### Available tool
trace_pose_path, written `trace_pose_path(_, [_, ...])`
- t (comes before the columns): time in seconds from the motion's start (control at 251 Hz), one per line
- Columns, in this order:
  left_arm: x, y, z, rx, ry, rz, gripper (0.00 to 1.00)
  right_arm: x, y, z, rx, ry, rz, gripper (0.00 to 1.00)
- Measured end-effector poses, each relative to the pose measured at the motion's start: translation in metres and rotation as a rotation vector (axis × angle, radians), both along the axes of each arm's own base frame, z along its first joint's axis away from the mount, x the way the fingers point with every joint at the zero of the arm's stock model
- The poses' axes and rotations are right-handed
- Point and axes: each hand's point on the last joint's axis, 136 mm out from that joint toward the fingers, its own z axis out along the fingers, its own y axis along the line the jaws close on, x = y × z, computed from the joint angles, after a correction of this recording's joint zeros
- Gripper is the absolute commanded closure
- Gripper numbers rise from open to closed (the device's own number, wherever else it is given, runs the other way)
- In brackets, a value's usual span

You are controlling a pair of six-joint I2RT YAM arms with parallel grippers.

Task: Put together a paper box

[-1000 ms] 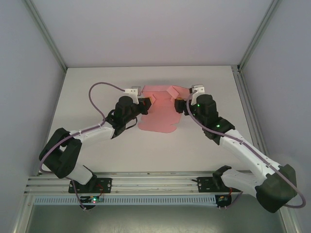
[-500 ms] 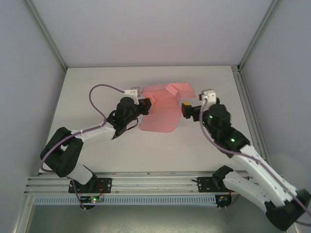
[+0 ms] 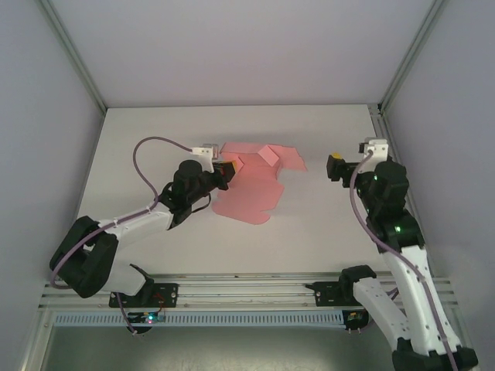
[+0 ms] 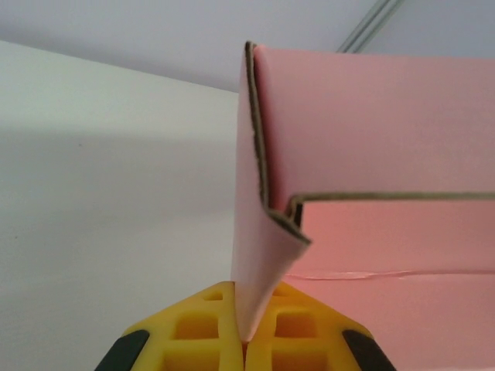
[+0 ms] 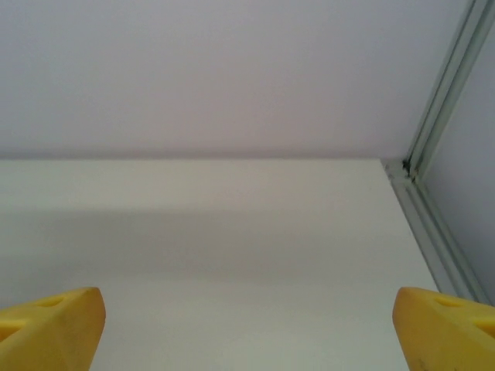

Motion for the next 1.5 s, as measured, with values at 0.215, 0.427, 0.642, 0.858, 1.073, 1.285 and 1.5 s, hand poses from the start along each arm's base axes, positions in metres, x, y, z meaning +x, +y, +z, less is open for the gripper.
trace_pose_path(0.215, [-0.003,-0.003,0.001,0.006,-0.011,-0.028,1.0,0.023,0.048,-0.036,0.072,0.13,0.262,0.19])
trace_pose_path(0.427, [0.002,-0.004,-0.005,0.021,0.011,-0.018,1.0,0.008,0.108,-0.015,0.125,0.095,0.534,0.2])
trace_pose_path(0.642, [0.006,-0.006,-0.01,0.03,0.033,-0.016,1.0,0.0,0.158,-0.028,0.143,0.143,0.677,0.21])
trace_pose_path(0.858, [0.019,0.011,-0.031,0.089,0.121,0.084,1.0,0.009,0.182,-0.055,0.07,0.223,0.611,0.19])
trace_pose_path(1.073, [0.019,0.02,-0.036,0.113,0.146,0.133,1.0,0.031,0.124,-0.056,-0.088,0.221,0.248,0.17])
trace_pose_path(1.285, [0.021,0.028,-0.033,0.127,0.146,0.178,1.0,0.025,0.108,-0.057,-0.127,0.235,0.191,0.19])
trace_pose_path(1.5, [0.023,0.039,-0.041,0.169,0.184,0.233,1.0,0.015,0.124,-0.062,-0.134,0.256,0.294,0.19])
